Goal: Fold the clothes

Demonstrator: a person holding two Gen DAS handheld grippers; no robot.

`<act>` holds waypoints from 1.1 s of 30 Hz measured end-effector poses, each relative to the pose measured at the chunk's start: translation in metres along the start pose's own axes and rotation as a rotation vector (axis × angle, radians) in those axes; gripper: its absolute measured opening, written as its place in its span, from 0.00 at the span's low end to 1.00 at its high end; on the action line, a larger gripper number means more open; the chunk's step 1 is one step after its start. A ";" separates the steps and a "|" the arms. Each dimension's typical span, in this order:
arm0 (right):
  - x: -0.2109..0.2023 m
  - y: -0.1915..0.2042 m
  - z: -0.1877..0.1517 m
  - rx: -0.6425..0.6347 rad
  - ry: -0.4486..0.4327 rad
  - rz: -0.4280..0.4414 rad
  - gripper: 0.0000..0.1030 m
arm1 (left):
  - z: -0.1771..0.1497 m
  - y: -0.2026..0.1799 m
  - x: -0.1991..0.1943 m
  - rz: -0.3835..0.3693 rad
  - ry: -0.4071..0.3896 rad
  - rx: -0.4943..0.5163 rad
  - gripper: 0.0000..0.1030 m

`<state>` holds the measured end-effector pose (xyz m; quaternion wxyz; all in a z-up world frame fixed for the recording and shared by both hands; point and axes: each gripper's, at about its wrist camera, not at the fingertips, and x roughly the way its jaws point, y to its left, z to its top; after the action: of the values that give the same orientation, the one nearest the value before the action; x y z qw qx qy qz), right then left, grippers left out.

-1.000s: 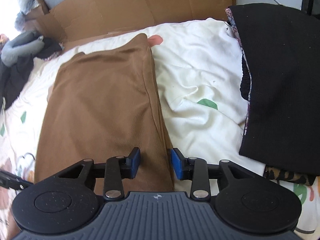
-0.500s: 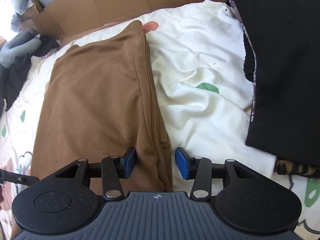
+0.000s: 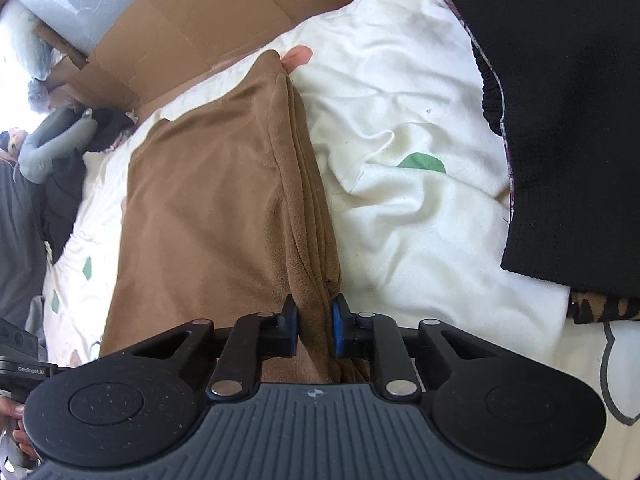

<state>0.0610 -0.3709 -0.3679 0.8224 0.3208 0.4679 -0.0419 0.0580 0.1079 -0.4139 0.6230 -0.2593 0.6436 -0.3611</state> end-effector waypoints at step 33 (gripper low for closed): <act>-0.021 0.066 -0.059 0.084 0.220 0.122 0.11 | -0.006 0.004 -0.073 0.211 0.115 -0.013 0.06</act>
<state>0.0296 -0.2902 -0.3396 0.7528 0.3858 0.5328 0.0242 0.0593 0.1686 -0.3721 0.6180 -0.1731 0.7043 -0.3035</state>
